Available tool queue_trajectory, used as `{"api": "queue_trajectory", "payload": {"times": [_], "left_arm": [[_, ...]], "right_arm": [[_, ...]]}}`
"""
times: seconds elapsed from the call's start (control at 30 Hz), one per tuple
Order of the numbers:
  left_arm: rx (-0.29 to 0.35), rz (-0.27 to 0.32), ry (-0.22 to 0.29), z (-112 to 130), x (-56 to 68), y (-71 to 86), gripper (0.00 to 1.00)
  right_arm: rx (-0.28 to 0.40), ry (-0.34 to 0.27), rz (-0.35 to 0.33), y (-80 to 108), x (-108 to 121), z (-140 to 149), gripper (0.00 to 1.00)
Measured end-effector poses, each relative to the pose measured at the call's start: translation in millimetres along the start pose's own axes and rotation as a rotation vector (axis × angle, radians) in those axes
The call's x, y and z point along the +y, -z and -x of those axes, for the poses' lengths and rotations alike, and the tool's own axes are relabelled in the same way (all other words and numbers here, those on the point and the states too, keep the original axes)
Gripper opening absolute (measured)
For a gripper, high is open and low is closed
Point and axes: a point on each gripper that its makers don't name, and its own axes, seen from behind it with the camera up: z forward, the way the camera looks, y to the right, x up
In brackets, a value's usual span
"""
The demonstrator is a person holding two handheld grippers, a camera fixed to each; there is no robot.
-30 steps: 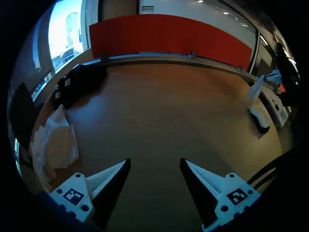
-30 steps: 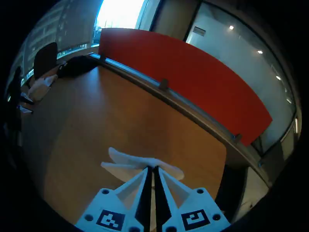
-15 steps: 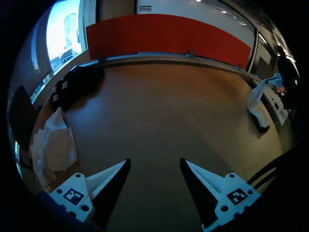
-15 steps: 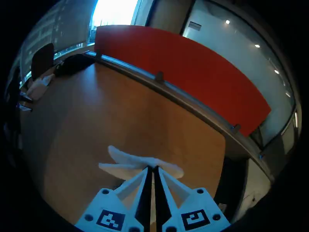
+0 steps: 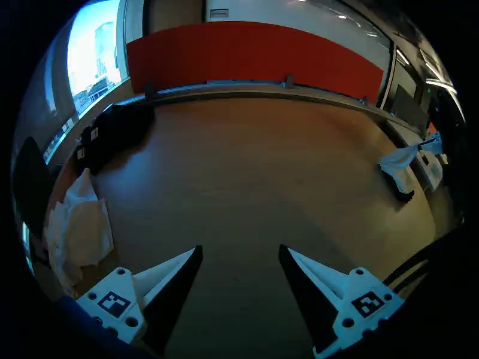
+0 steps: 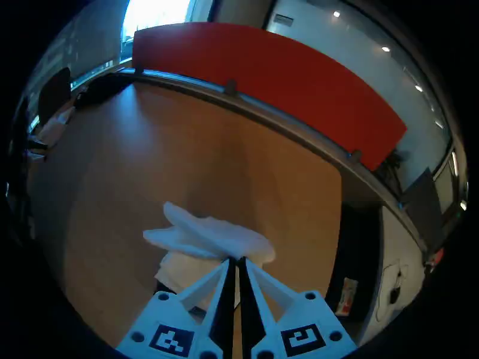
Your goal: Fold towel
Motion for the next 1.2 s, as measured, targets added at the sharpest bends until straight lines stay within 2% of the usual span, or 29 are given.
{"api": "queue_trajectory", "payload": {"times": [0.37, 0.87, 1.2], "left_arm": [[-0.002, -0.001, -0.012, 2, 0.0, 2.5, 0.94], [-0.009, -0.014, -0.018, 9, -7.6, 5.5, 0.94], [-0.013, -0.017, -0.023, 12, -9.9, 5.6, 0.94]], "right_arm": [[-0.059, -0.064, 0.017, -4.8, 1, 41, 0.05], [-0.171, -0.154, 0.052, -20.4, -3, 98, 0.05], [-0.231, -0.195, 0.059, -33.1, -15, 127, 0.05]]}}
